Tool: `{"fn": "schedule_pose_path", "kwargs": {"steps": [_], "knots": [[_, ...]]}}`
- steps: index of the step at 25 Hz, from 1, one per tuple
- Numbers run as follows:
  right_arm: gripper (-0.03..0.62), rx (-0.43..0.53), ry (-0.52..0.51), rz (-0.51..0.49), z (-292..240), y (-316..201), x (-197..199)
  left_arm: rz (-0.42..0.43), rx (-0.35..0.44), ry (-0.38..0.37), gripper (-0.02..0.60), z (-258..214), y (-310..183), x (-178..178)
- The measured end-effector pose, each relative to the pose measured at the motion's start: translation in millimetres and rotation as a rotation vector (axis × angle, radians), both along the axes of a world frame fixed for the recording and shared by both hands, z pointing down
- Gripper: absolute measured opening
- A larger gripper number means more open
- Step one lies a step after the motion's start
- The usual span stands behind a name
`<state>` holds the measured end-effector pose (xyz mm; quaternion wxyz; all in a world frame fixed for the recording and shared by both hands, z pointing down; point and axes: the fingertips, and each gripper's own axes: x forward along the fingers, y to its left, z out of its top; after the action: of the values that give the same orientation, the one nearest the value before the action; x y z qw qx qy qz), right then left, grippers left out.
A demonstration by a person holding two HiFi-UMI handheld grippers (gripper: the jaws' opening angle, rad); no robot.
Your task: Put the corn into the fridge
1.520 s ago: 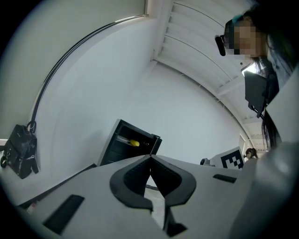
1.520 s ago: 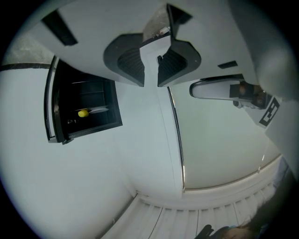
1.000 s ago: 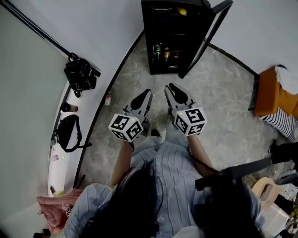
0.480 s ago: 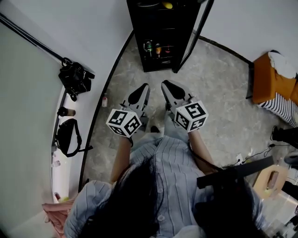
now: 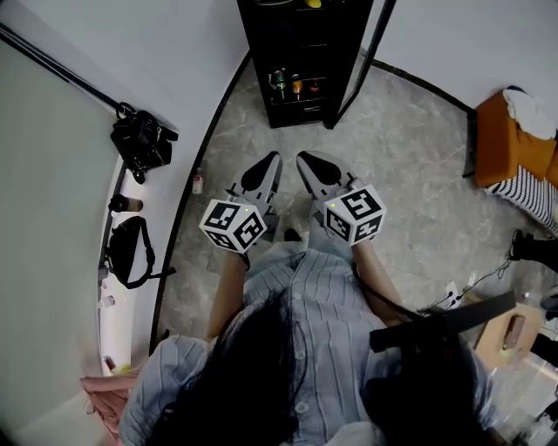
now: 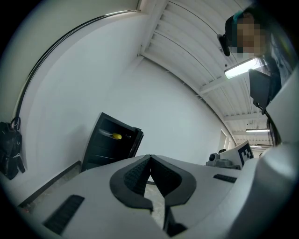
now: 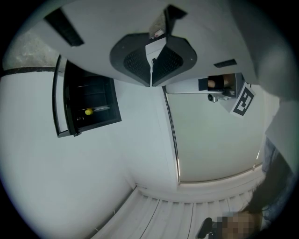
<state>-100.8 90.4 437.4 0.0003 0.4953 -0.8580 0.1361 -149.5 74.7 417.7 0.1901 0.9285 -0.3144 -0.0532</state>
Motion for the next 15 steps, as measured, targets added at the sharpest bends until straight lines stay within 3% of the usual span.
{"fn": "schedule_pose_path", "kwargs": {"steps": [15], "knots": [[0.024,-0.021,0.014,-0.013,7.0,4.4,-3.9,0.0,-0.01,-0.012,0.006,4.1,3.8,-1.0]]}}
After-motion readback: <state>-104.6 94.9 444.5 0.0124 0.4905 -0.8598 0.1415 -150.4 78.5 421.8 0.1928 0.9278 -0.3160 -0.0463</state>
